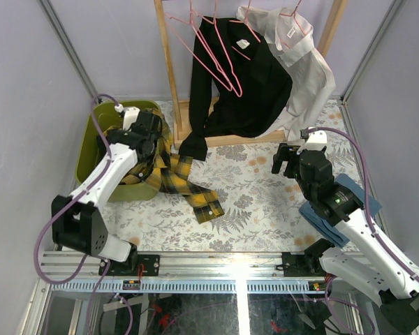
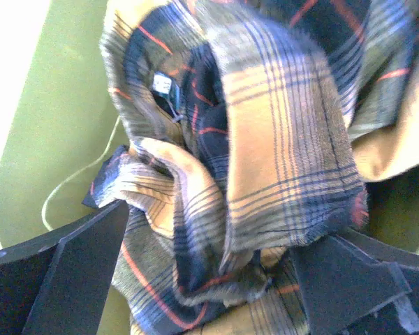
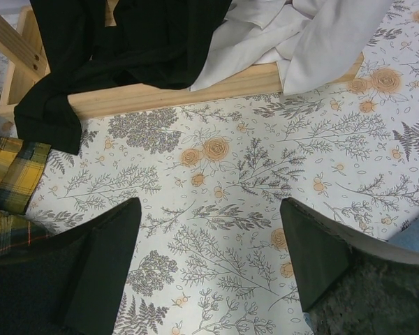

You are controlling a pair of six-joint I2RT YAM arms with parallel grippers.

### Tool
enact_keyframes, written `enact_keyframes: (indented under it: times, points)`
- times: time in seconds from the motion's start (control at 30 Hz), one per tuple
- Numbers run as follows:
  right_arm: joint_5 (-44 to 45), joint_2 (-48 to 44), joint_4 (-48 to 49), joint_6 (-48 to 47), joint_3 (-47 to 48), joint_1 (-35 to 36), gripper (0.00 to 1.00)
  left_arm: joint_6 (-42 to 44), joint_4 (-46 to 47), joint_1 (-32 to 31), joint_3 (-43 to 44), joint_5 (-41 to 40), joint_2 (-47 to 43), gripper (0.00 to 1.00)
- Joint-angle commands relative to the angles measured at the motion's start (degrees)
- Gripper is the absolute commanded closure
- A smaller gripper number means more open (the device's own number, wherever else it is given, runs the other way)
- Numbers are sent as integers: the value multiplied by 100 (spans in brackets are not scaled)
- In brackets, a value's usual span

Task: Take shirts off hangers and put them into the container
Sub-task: Place the shirt in the bin.

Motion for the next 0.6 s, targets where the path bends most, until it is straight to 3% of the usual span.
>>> enact_keyframes:
  times: [0.0, 0.2, 0.37, 0.47, 0.57]
  points:
    - [172, -30, 202, -18, 7, 18, 12, 123, -432, 29, 531, 335, -631, 3]
    - [110, 47, 257, 28, 11, 18, 12, 451, -306, 22, 980, 1747, -1382, 0]
    - [83, 83, 264, 71, 4, 18, 12, 610, 1074, 12, 84, 5063, -2272, 0]
    - [106, 66, 225, 97, -6, 18, 12, 373, 1637, -151, -432, 6407, -2433, 0]
    - [94, 45, 263, 109, -37, 18, 12, 513, 1623, -822, -734, 6251, -2218, 0]
